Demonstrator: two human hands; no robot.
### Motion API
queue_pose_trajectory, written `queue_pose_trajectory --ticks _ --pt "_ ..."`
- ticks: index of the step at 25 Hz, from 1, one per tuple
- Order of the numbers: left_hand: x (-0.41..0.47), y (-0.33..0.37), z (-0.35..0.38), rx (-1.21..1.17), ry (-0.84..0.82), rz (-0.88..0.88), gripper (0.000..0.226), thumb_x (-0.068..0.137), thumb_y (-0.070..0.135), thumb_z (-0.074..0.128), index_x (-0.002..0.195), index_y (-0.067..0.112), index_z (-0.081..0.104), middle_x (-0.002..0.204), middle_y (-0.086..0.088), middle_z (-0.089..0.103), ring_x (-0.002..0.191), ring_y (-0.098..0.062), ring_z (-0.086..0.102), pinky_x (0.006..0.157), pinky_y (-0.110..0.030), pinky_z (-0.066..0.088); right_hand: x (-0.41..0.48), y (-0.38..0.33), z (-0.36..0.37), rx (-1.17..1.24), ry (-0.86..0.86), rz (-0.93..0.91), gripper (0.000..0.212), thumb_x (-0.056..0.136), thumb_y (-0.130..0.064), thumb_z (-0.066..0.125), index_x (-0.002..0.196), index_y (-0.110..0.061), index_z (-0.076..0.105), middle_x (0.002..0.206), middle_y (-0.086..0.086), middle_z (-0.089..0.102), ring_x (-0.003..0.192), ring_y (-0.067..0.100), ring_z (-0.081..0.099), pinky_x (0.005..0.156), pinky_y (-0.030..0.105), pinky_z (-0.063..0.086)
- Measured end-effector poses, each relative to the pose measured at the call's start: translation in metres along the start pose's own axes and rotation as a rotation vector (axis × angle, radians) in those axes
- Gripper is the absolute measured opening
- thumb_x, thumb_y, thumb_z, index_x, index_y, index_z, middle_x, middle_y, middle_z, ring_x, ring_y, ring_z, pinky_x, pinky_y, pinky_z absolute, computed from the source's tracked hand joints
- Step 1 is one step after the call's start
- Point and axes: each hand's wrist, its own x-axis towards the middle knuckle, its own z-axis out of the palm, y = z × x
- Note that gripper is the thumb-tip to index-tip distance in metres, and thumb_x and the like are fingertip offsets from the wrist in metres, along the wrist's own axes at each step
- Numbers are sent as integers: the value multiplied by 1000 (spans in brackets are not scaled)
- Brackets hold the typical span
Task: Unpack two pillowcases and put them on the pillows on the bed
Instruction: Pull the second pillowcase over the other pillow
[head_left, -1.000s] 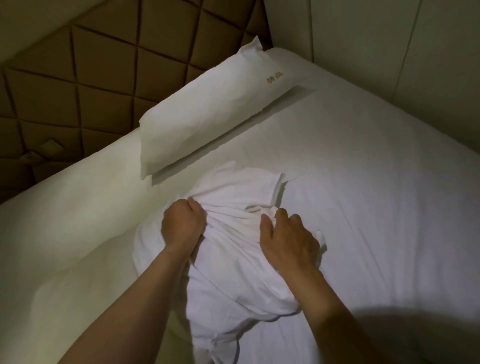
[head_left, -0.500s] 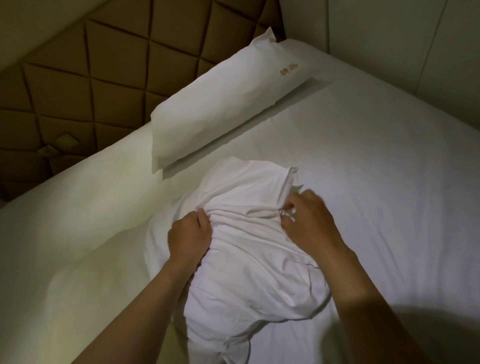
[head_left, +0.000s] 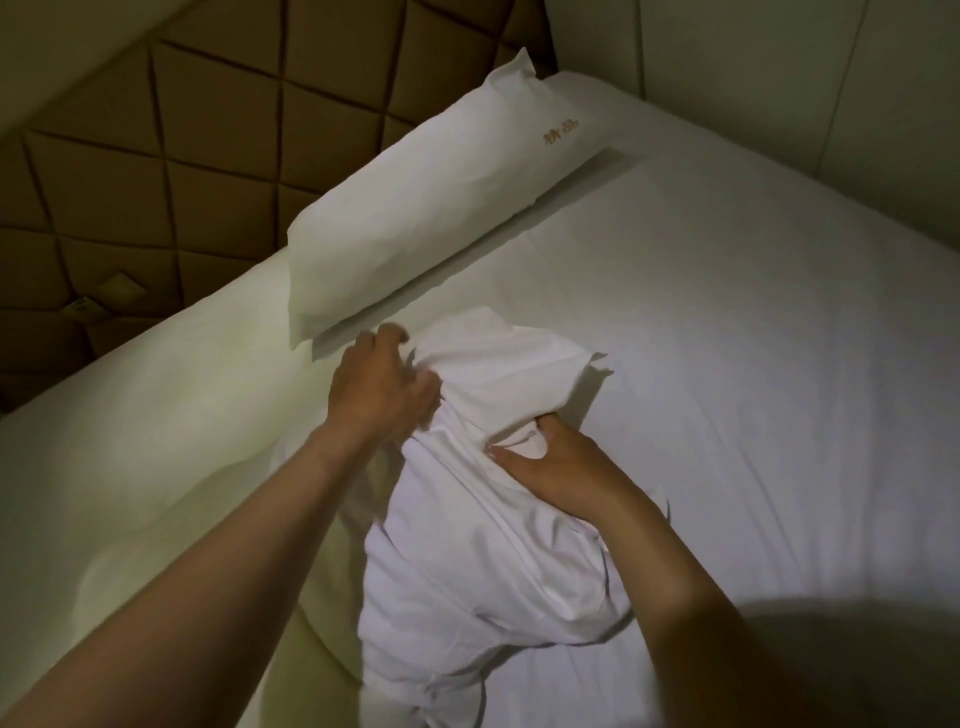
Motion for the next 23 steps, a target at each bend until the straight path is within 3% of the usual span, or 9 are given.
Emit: queue_pose_trajectory --ticks 3,6,8,10,13,14,18,20,23 --pt "34 26 2 -76 -69 156 51 91 57 43 135 31 43 139 -5 51 119 -30 54 99 -48 48 2 3 0 -38 -16 25 93 70 -81 57 144 -34 30 151 -8 42 134 22 46 107 44 41" --pt "52 46 11 -66 -189 169 49 98 47 39 140 23 46 143 -7 50 125 -30 52 105 -43 43 6 4 -1 -47 -60 27 82 72 -77 61 137 -34 36 149 -8 43 133 22 46 108 45 41" --pt "57 54 15 26 -206 183 31 96 30 44 117 18 63 125 -6 62 112 -29 58 95 -38 48 10 8 -2 -50 -89 18 75 73 -76 60 132 -35 39 146 -8 46 132 23 48 107 46 42" --pt "65 53 21 39 -147 115 19 86 16 50 90 11 68 100 -7 70 94 -28 64 78 -33 52 13 12 -3 -30 -105 10 72 73 -76 58 131 -35 41 145 -8 48 130 22 49 106 46 43" --pt "76 41 23 -134 -86 -136 15 81 12 62 77 0 69 71 -11 71 68 -27 70 63 -30 55 17 17 -4 16 -116 -15 70 77 -74 57 134 -38 40 143 -10 50 129 20 50 107 43 41" --pt "79 34 23 -155 -48 -195 20 84 14 60 82 -4 69 74 -13 71 69 -29 69 63 -30 53 19 18 -4 25 -113 -33 72 78 -73 56 140 -42 35 146 -12 48 131 19 49 109 43 40" --pt "84 -2 15 -102 97 -323 26 94 10 51 112 -8 56 111 -20 63 103 -36 62 80 -33 44 22 17 -3 46 -89 -93 70 86 -65 53 145 -56 16 152 -18 40 136 16 44 113 41 36" --pt "86 -12 14 -144 90 -331 18 95 7 49 105 -6 57 100 -18 63 91 -26 64 75 -30 46 21 17 -3 39 -75 -89 64 89 -62 51 144 -57 19 150 -17 42 135 16 45 112 41 36" --pt "86 -4 11 -337 -16 -286 21 91 7 49 74 0 58 65 -11 58 50 -18 56 50 -25 46 19 19 -3 35 -74 -101 59 91 -58 53 143 -54 26 147 -18 46 132 14 47 112 42 38"
